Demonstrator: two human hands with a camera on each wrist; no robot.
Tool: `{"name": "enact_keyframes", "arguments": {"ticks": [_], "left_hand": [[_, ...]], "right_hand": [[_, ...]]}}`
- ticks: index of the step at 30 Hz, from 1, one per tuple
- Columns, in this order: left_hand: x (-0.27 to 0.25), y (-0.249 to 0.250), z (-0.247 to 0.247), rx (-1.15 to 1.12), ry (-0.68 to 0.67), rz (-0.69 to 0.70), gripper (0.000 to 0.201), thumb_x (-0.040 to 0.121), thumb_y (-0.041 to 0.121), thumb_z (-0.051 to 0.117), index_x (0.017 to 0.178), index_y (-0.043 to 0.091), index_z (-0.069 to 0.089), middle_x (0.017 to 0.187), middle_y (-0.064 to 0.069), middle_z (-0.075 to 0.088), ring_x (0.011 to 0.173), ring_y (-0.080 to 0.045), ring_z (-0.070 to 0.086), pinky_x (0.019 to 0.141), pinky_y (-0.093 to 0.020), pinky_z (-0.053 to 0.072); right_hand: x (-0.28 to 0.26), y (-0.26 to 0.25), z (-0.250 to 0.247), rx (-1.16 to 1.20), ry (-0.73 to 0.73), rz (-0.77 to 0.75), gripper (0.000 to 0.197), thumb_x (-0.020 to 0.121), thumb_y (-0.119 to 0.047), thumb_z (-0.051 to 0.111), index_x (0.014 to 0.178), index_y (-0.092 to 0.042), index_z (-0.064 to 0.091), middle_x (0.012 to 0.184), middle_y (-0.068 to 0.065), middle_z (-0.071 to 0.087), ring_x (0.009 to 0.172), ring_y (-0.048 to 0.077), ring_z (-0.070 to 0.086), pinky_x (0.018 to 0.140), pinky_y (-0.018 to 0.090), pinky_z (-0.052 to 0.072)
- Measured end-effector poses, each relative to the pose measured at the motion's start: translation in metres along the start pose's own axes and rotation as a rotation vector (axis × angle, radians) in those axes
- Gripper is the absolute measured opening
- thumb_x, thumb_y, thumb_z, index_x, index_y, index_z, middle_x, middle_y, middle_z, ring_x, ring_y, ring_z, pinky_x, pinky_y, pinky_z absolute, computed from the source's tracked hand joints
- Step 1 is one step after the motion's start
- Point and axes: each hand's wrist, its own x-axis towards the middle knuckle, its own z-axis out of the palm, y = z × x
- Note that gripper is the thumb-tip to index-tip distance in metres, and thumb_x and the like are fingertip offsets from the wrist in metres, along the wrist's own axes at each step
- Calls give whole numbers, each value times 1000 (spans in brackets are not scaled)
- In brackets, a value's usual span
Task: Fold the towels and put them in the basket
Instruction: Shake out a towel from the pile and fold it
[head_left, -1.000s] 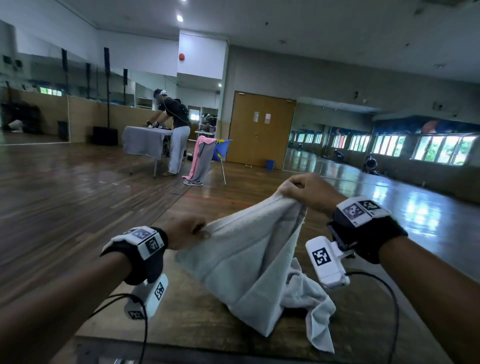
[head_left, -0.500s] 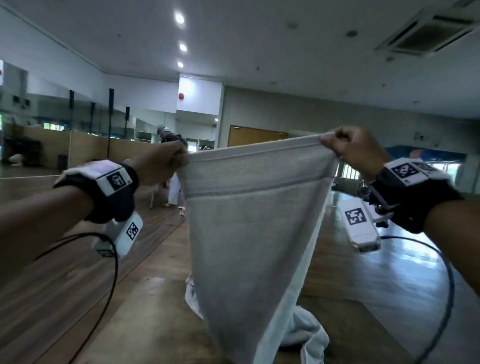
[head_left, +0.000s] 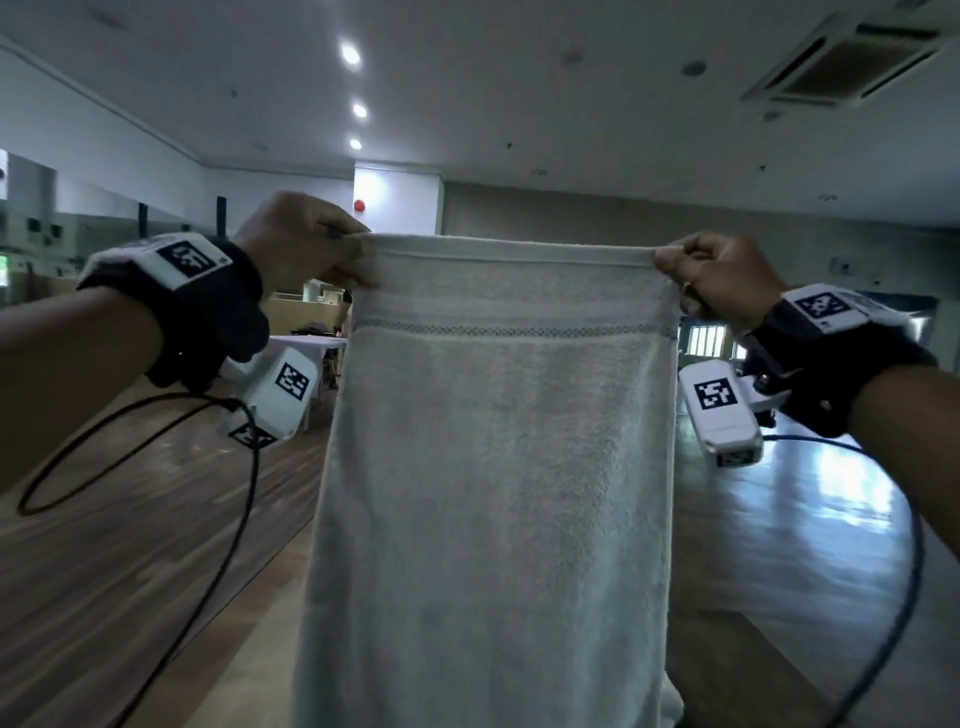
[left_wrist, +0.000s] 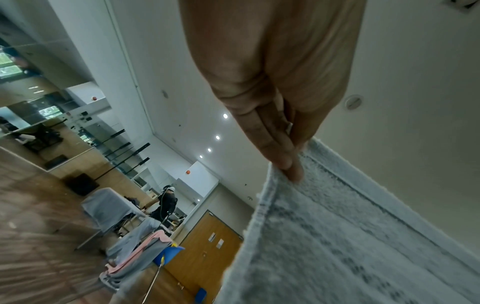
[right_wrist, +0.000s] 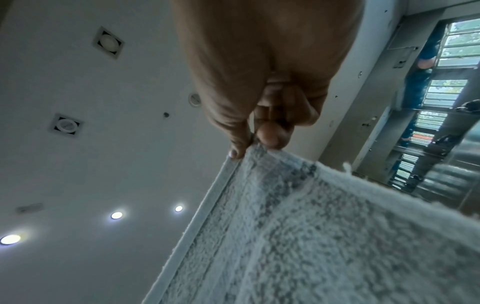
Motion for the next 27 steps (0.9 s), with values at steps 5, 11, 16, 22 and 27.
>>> {"name": "enact_keyframes", "arguments": {"ticks": [5,11,16,22,27], "left_hand": [[-2,-51,21,47,-5,-68,20,86,7,64,103,-2,63,95,-18,67,61,-6,70,62,-20,58],[-4,-122,34,384,91,109,22,87,16,63,103,1,68,94,-11,68,69,-5,62,61,-5,49],[-21,-182,58,382,120,114,20,88,16,63,98,1,69,94,-15,70,77,-8,60,62,-15,45],[-110,-278,88,404,-114,-81,9,86,10,64,83,2,68,83,-17,68,65,-1,58,65,-25,45],[-217,-338,105,326,-390,-275,15,80,-2,68,75,12,65,81,-13,70,62,0,64,63,-21,50]], "right_hand": [[-8,43,39,40,-89,109,13,88,-24,64,76,-21,59,70,3,64,47,13,67,36,17,43],[-19,88,82,5,-125,171,7,93,-18,56,86,-18,58,90,9,68,80,21,71,67,39,60],[-46,129,110,-14,-112,217,14,93,-18,56,101,-7,59,98,10,68,88,19,69,73,40,59],[-130,200,146,-202,-274,286,7,90,-18,59,89,-12,61,91,15,69,88,32,67,78,46,53],[-228,252,161,-376,-536,328,6,86,-15,62,81,-13,64,76,5,68,70,16,62,67,17,47]]}}
